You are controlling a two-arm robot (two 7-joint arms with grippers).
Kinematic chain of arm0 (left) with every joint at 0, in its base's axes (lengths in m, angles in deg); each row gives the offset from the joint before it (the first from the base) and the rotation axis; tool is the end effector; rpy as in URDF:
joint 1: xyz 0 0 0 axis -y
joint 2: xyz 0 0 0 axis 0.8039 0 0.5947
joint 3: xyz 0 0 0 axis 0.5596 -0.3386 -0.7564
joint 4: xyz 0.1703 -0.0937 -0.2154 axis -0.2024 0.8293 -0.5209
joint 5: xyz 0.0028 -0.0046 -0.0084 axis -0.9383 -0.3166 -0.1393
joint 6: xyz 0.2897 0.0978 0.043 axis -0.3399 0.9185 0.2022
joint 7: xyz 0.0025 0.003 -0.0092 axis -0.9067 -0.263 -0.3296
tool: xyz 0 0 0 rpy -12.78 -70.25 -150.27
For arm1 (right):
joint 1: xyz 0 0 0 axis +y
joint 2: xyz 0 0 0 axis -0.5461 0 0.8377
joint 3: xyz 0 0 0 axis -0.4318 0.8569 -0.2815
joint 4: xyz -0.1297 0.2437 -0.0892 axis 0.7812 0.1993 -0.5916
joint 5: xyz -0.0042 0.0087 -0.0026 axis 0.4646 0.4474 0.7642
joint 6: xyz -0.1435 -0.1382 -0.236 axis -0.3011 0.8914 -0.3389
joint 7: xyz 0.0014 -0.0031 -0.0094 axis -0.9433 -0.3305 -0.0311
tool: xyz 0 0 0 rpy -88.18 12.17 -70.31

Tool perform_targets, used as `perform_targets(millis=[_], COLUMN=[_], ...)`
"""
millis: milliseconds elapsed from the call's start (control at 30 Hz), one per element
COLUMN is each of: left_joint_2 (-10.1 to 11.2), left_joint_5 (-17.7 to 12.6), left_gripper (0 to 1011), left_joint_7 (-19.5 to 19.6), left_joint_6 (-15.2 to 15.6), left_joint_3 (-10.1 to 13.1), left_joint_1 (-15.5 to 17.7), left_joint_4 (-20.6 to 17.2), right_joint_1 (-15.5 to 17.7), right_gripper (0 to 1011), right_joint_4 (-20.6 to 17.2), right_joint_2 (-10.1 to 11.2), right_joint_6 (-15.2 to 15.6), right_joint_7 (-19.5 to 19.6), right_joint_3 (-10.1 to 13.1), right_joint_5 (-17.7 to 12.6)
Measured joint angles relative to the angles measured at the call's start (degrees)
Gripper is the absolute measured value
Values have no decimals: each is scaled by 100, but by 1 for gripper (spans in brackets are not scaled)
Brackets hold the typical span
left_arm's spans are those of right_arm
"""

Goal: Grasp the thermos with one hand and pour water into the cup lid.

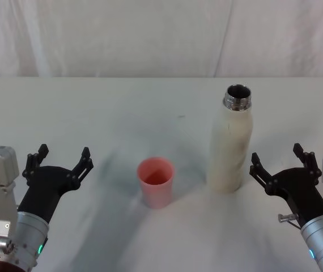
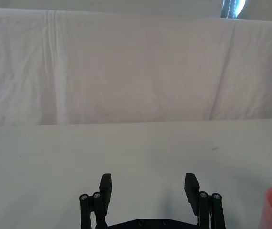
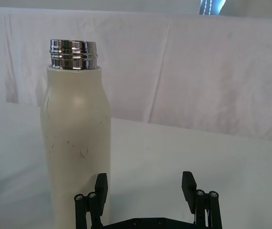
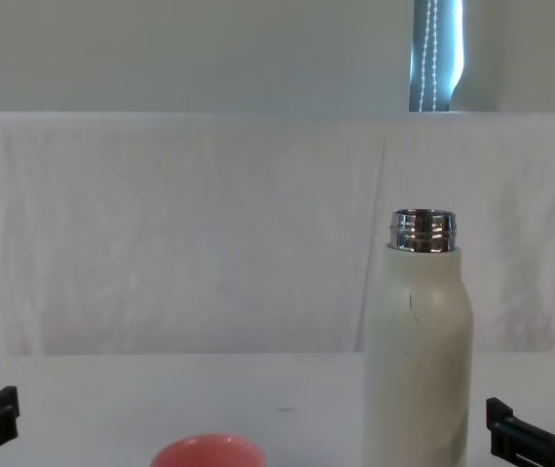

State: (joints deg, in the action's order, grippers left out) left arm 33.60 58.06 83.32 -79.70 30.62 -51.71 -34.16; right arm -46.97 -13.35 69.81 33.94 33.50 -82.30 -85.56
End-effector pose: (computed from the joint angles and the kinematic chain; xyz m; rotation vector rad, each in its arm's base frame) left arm 0.2529 0.0376 -0.2852 -0.0378 0.0141 1.4458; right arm 0.2659 0.0384 -0.2975 -0.0031 -0.0886 -1.3021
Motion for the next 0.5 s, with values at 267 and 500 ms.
perform_targets(millis=[267, 500], left_joint_2=[0, 0], left_joint_5=[0, 0], left_gripper=[1001, 1001], left_joint_7=[0, 0], left_joint_6=[0, 0], left_joint_3=[0, 0], left_joint_1=[0, 0], left_joint_4=[0, 0], right_joint_1=[0, 1], right_gripper=[1003, 1003], right_joint_4=[0, 0], right_joint_2=[0, 0], right_joint_6=[0, 0], right_joint_7=[0, 0], right_joint_3=[0, 0], right_joint_5=[0, 0])
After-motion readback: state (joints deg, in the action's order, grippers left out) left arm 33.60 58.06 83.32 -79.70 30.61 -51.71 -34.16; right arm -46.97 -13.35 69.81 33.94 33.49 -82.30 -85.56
